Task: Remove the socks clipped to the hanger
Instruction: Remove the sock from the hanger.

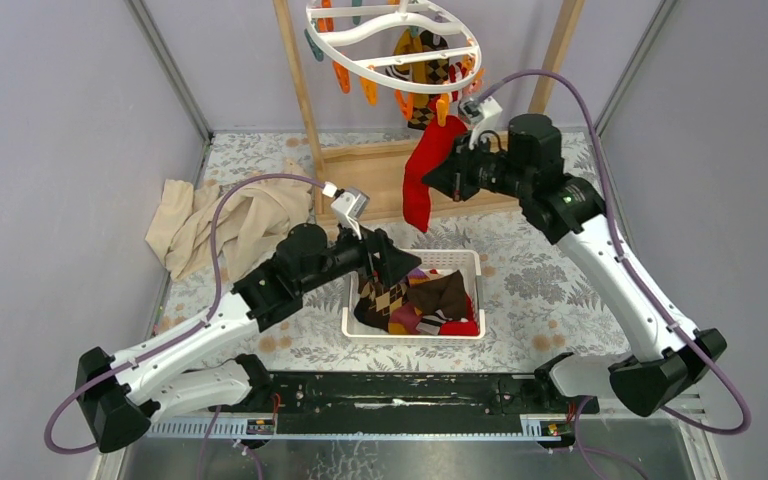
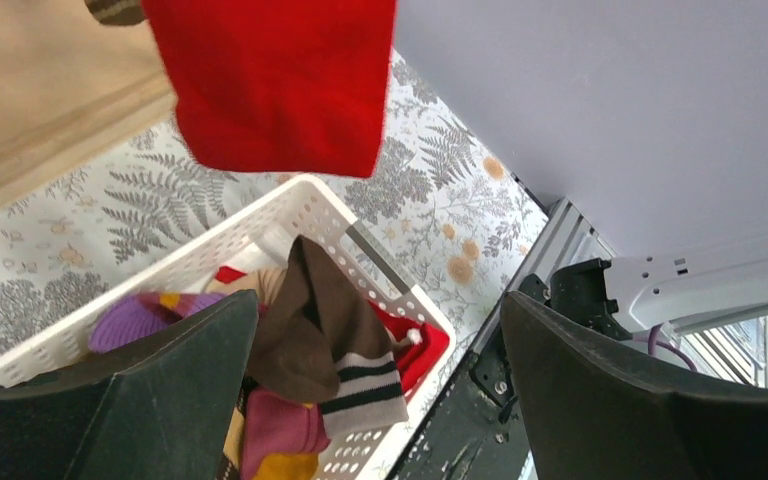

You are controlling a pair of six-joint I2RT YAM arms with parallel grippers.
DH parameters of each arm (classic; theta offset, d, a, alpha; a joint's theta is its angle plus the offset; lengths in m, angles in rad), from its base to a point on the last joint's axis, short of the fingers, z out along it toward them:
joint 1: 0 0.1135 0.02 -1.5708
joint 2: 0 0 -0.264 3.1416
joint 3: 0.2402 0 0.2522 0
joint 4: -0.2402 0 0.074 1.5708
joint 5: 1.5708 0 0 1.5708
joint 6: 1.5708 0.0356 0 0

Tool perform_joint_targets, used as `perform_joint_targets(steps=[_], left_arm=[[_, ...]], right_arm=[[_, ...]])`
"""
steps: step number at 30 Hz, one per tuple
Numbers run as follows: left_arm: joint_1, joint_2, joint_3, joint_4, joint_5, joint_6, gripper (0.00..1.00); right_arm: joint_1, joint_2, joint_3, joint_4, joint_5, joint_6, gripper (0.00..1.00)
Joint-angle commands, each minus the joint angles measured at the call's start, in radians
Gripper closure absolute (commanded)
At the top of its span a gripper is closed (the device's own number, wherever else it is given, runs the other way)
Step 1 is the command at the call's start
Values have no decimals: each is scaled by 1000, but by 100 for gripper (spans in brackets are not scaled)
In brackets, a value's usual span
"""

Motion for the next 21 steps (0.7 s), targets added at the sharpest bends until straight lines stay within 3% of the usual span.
perform_joint_targets(steps=[1, 10, 21], left_arm=[[19, 4, -17, 166, -6, 63, 2], [73, 27, -67, 327, 52, 105, 2], [151, 181, -13, 540, 144, 89, 2]], right_arm=[[-83, -56, -22, 73, -178, 73, 100], [-186, -72, -89, 156, -434, 195, 100], [-196, -94, -99, 109, -503, 198, 100]])
